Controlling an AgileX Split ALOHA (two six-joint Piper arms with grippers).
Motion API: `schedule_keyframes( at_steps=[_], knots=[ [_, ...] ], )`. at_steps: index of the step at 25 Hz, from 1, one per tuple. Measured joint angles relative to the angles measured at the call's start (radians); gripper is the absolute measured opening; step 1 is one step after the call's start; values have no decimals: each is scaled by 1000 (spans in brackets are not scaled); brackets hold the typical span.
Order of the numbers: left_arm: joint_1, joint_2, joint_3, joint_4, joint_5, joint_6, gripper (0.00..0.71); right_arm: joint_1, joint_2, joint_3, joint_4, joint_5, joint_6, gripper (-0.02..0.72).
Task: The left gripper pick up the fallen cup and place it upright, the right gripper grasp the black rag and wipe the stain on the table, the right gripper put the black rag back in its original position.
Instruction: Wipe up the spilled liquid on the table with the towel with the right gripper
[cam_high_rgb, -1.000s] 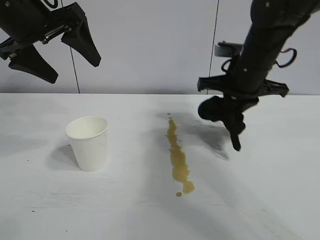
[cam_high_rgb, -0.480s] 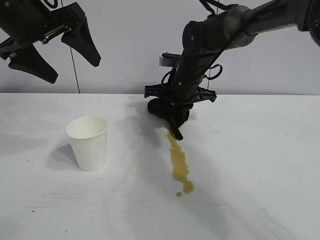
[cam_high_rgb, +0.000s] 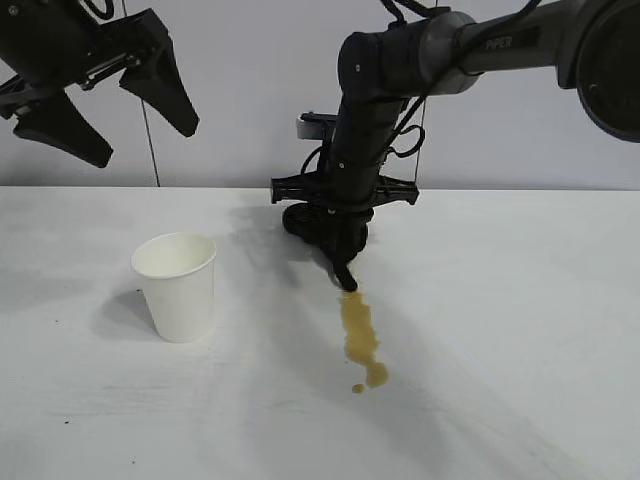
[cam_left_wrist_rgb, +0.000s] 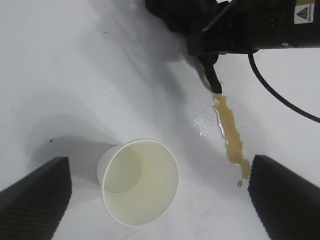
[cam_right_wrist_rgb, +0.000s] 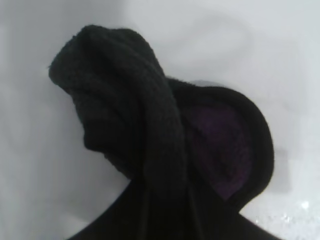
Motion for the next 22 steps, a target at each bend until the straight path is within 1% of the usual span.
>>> schedule_keyframes(
  at_steps=[5,7,13,18,22],
  knots=[
    [0,0,0,2,0,0,694,0,-7,2,2,87,-21,83],
    [0,0,0,3,0,0,694,0,-11,2,12,107,-26,83],
    [0,0,0,4,1,0,694,25,-33,23,4,157,-42,83],
    [0,0,0,4,4,0,694,41,-69,105,12,153,-45,83],
    [0,0,0,4,4,0,694,41,-138,244,5,91,-45,83]
  ],
)
